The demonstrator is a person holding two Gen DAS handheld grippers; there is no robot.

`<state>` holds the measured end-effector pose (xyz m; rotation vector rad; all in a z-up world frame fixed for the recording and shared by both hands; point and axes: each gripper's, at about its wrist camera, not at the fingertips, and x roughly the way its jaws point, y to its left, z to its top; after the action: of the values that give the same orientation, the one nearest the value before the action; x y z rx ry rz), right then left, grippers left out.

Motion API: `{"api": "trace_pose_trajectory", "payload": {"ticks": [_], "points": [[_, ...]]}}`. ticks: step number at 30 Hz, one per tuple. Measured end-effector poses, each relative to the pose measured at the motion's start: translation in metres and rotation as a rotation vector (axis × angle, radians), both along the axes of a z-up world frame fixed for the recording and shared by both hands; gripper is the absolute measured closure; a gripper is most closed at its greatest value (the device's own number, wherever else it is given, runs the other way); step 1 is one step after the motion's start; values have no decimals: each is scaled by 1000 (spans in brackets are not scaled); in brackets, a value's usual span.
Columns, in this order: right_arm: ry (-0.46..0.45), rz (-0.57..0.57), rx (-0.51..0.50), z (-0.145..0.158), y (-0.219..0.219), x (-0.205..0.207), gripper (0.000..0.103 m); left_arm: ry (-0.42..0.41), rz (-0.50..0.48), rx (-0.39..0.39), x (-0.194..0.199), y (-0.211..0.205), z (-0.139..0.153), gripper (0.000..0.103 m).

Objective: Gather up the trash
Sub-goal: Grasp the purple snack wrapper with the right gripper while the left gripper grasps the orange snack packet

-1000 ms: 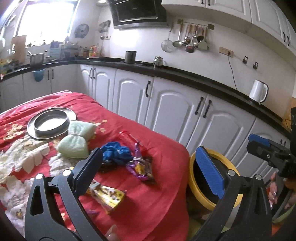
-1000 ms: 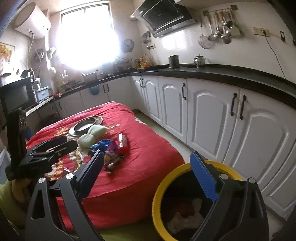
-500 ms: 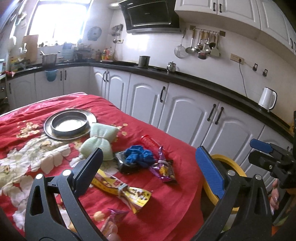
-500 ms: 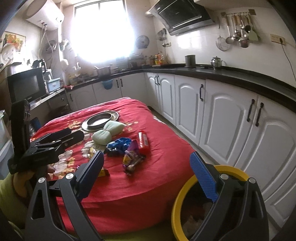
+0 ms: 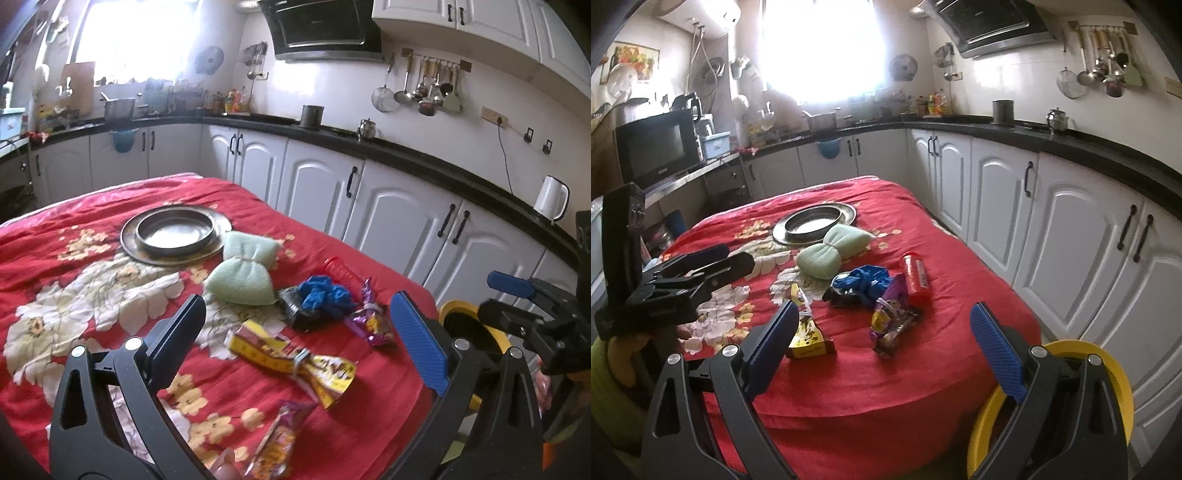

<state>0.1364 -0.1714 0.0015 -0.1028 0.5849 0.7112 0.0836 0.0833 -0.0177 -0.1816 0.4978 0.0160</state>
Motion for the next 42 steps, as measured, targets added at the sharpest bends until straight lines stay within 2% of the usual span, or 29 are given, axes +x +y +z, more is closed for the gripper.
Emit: {"api": "trace_pose_trajectory", "payload": {"ticks": [5,15,25,32,36,42], "points": [[32,28,-4,-9,16,11,12,34,1,-3,-6,14,-13,11],[117,67,-65,-39,53,38,26,127,-35,-19,-14,21,-40,12],[206,11,-107,-71,66,67,31,223,-101,-58,-8,17,-59,29],[251,-19,-112,-86,70,84,46,296,-128,-76,-5,12,-73,35],[271,-32,-104,-92,62,87,66,325,-131,-90,-5,11,-79,39],[291,-14,-79,-91,50,86,74,352,-141,-87,-4,6,-85,44]]}}
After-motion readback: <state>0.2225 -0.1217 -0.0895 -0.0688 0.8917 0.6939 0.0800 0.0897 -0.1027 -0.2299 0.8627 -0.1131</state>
